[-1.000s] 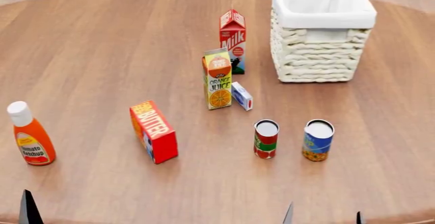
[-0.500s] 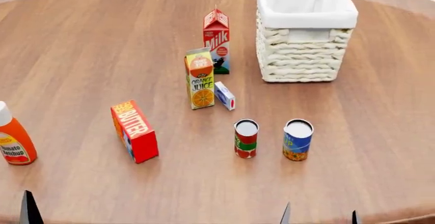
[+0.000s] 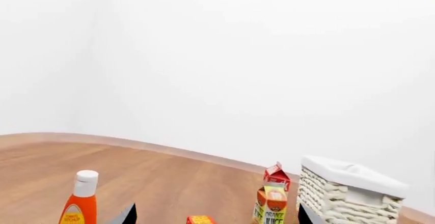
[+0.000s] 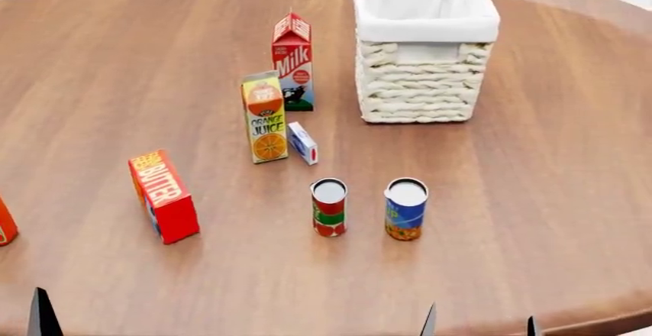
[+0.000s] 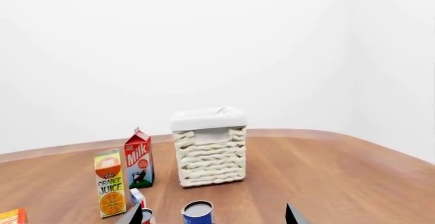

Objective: Pick up the alphabet soup, and put it in the basket.

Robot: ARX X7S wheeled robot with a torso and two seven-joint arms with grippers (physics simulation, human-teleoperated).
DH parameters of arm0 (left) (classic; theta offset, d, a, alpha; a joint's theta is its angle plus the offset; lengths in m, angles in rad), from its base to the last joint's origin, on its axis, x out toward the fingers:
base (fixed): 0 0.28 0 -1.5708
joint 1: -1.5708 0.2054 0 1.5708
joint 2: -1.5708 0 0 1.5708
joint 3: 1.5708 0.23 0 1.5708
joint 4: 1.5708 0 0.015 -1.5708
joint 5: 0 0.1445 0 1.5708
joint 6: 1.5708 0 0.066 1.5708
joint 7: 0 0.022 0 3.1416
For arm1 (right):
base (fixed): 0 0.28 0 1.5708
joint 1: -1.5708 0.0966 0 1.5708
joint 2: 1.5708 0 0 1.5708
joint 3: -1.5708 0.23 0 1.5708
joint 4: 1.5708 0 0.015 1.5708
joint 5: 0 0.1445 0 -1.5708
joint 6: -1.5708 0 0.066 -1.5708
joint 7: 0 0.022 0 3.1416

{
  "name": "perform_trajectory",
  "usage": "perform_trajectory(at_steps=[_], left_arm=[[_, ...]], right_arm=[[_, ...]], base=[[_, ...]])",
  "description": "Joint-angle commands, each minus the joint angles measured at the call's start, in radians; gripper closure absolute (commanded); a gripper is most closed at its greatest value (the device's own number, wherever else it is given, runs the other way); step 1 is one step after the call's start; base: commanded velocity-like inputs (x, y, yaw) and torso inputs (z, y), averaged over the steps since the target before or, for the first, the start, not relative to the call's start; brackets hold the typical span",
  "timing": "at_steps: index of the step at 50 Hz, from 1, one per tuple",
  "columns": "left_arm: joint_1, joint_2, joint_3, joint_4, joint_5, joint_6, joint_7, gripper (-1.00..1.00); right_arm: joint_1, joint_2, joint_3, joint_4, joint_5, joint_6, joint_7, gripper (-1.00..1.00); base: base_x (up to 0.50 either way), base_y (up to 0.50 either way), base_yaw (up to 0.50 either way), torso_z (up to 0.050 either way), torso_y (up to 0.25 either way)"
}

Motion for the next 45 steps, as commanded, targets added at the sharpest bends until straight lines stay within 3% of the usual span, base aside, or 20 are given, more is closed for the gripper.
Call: perform_trajectory(at_steps=[1,45], left_arm=[[0.003,-0.007,0.007,0.005,-0.003,0.002,-0.009,-1.0],[0.014,-0.027,0.033,0.017,-0.001,0.025,-0.035,-1.0]], right_arm=[[0.002,0.007,-0.006,0.0,0.01,0.003,0.005,-1.0],[0.009,0.024,-0.059,0.016,0.024,-0.008,0.001,-1.0]], base=[[0.0,-0.23,0.0,0.0,0.0],[0.0,-0.23,0.0,0.0,0.0]])
